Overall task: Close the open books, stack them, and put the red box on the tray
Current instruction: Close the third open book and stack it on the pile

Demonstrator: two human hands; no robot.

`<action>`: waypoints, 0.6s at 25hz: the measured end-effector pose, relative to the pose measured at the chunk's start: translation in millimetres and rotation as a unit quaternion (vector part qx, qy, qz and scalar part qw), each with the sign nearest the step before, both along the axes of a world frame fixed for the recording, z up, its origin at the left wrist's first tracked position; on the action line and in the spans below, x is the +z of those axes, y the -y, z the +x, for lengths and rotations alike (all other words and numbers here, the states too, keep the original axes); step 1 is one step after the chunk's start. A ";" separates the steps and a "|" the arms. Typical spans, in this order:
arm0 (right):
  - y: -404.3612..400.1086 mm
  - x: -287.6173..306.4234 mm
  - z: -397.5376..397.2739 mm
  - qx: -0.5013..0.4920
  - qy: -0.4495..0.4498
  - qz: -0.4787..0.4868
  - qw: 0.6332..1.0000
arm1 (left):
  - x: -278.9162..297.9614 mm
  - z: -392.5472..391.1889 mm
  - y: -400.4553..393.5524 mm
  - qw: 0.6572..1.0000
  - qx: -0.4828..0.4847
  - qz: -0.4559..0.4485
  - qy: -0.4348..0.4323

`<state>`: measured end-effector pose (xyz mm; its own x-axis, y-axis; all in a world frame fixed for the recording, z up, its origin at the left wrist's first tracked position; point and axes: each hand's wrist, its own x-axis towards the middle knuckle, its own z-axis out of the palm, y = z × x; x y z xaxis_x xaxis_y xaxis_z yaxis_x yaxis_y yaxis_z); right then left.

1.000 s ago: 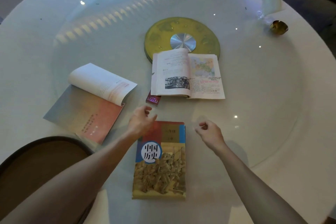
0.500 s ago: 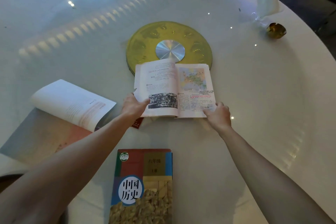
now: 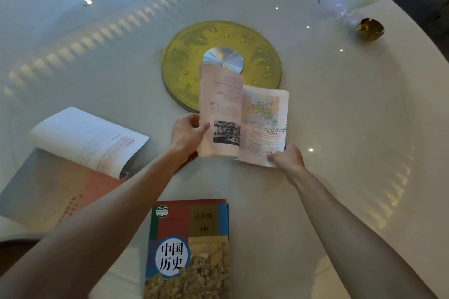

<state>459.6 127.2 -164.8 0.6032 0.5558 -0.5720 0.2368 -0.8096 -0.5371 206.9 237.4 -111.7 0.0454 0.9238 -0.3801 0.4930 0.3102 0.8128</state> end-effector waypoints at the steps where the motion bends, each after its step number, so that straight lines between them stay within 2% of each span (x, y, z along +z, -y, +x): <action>1: 5.4 2.5 -2.8 0.001 0.000 0.008 1.000 | 6.2 4.9 4.9 1.000 -0.015 -0.001 0.022; 7: 59.5 36.9 -14.0 -0.044 -0.092 0.073 0.992 | 42.1 33.4 55.3 0.987 -0.130 -0.019 0.093; 11: 118.3 65.7 -16.2 -0.084 -0.120 0.102 0.984 | 46.1 53.3 109.4 0.980 -0.165 -0.058 0.093; 15: 182.8 69.4 -11.5 -0.105 -0.127 0.092 0.982 | 35.7 75.0 170.1 0.972 -0.189 -0.103 0.092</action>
